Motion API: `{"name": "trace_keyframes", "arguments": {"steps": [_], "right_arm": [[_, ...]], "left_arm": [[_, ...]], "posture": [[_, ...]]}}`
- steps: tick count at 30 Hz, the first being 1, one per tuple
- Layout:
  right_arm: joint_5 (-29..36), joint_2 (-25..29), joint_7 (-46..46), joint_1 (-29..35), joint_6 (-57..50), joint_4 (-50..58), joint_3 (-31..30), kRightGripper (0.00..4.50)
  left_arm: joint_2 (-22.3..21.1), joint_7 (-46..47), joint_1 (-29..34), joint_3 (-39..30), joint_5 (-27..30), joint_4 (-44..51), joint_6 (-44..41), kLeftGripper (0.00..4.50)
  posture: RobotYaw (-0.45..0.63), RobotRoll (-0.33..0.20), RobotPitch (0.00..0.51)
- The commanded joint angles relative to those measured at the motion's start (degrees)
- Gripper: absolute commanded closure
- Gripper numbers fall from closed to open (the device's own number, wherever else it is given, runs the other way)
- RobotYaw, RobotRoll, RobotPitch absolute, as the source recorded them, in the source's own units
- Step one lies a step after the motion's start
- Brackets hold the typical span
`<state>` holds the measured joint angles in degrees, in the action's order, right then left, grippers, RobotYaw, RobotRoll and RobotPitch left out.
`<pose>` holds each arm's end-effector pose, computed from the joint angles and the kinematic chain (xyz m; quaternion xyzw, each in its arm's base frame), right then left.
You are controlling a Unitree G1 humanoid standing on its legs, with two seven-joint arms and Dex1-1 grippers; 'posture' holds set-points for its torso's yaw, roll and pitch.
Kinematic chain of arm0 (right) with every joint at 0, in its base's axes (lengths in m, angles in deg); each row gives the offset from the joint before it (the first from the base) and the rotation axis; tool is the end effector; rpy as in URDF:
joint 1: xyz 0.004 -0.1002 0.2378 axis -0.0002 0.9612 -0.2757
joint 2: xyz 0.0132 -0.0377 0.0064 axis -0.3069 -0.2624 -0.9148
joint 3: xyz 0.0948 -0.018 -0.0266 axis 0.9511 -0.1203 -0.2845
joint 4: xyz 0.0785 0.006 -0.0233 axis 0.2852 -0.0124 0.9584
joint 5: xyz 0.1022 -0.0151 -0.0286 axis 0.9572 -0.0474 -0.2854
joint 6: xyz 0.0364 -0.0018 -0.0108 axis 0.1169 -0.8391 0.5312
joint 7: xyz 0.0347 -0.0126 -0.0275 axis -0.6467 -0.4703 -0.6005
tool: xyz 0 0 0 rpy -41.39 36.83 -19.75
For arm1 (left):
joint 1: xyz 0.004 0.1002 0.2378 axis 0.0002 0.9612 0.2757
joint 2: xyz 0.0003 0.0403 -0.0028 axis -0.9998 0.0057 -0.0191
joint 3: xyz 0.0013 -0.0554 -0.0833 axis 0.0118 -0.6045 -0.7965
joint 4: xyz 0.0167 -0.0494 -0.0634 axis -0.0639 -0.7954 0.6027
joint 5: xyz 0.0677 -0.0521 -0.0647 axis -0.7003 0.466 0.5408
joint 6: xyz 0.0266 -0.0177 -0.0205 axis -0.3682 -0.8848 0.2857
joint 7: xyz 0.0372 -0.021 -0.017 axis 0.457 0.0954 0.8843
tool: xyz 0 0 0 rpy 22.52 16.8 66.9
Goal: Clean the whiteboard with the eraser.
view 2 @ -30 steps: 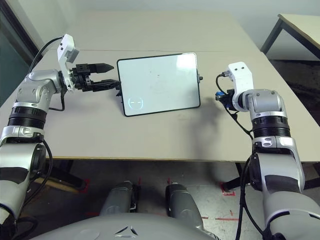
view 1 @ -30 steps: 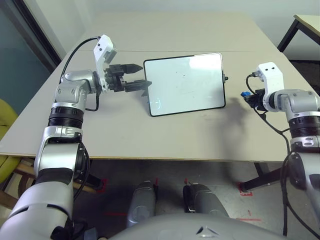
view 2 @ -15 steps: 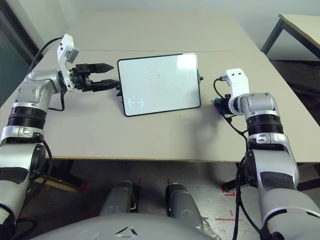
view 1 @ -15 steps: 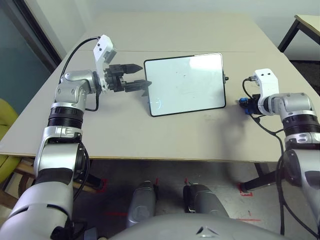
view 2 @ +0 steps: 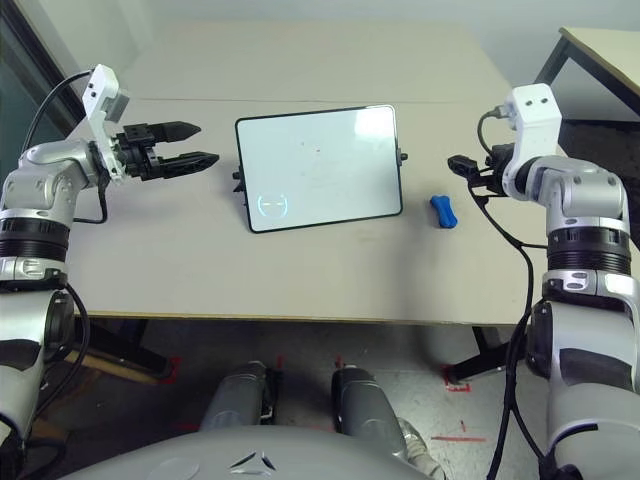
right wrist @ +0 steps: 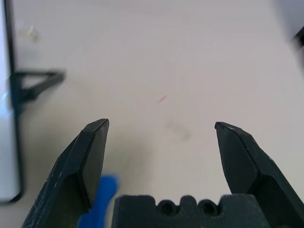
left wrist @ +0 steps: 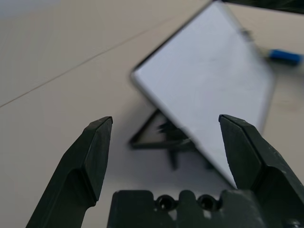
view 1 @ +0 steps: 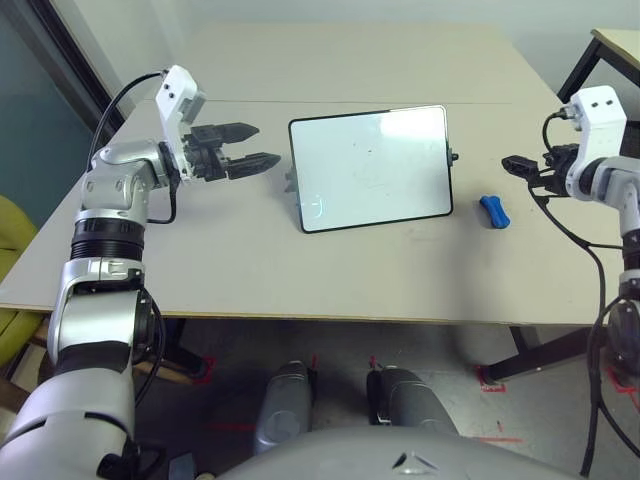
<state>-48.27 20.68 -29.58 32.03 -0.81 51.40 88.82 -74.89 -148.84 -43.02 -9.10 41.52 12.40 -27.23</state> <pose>0.2990 -0.3252 0.1763 -0.0677 0.1226 0.0284 0.9897 0.3191 0.2907 0.1939 0.0876 0.0424 -0.3649 0.9260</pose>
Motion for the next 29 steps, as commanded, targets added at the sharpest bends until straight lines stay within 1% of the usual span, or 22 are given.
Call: {"name": "trace_keyframes", "arguments": {"steps": [1,5,9,14,17,22,29], "right_arm": [[0.37,-1.38,3.09,0.95,9.04,-3.67,2.25,0.03],[0.59,-3.4,7.52,2.02,19.26,-7.9,4.41,0.03],[0.42,-5.06,12.28,2.72,26.84,-11.5,5.75,0.03],[0.93,-7.48,17.17,3.96,34.1,-14.03,7.13,0.03],[1.13,-8.94,19.55,4.6,36.6,-15.46,7.62,0.03],[1.48,-9.57,20.46,4.25,38.12,-18.92,7.38,0.03],[1.71,-10.44,20.98,3.88,38.65,-23.43,7.06,0.03]], "left_arm": [[0.71,8.46,2.14,-3.04,-1.52,-0.97,3.99,0.0],[2.84,20.07,5.6,-7.19,-2.3,-2.28,9.47,0.0],[4.88,30.63,8.41,-10.14,-3.81,-4.89,15.95,0.0],[6.63,42.14,9.68,-11.96,-5.94,-10.59,22.75,0.0],[7.56,48.46,9.54,-13.41,-6.13,-13.61,25.41,0.0],[8.04,52.5,9.16,-14.07,-6.19,-15.54,27.38,0.0],[7.66,53.34,9.27,-14.61,-5.69,-16.18,27.83,0.0]], "posture": [[0.18,0.0,0.04],[0.2,0.0,0.04],[0.2,0.0,0.041],[0.2,0.0,0.044],[0.21,0.0,0.046],[0.22,0.0,0.041],[0.23,0.0,0.029]]}}
